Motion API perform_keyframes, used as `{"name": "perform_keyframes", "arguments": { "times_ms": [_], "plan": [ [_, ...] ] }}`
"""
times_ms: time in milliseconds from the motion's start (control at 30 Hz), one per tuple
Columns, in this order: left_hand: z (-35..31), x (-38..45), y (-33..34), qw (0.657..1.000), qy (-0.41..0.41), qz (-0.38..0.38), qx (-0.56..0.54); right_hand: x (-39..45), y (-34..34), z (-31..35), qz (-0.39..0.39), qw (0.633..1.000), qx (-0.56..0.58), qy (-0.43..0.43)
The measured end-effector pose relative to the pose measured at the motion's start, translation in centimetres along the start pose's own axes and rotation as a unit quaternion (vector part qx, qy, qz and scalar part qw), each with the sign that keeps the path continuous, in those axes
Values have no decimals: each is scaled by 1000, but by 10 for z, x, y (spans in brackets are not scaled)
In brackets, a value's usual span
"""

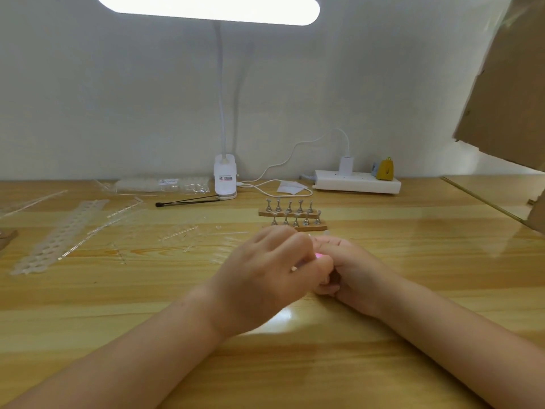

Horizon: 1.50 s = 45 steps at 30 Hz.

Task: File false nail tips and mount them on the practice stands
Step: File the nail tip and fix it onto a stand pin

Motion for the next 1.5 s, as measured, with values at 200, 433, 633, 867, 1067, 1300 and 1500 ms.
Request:
{"name": "perform_keyframes", "arguments": {
  "times_ms": [200,433,633,867,1067,1300,1500],
  "plan": [
    [27,-7,-6,998,-57,-1,34,2,-8,-4,-37,998,39,9],
    [12,-1,0,999,-46,21,8,1,-1,-2,4,1000,6,2],
    [10,-3,-3,999,-47,2,-13,1,-1,-3,12,1000,-1,-1],
    [30,-9,-4,997,-78,8,7,2,-5,-4,-13,999,41,10],
    [1,1,0,999,-33,3,-41,1,2,-1,28,1000,5,4],
    [23,-7,-8,997,-77,-18,-8,1,-3,-3,-5,999,38,2],
    [15,-3,-4,998,-56,-6,12,0,0,-3,16,1000,24,10]
  ]
}}
Point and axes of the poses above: each hand's wrist, its own x-axis towards the middle knuckle, its own y-axis out of the palm, z = x × y, the point moved 7 cm from there along x, towards the middle knuckle, and after that the axes turned 4 degrees about x, right-handed, at the moved point
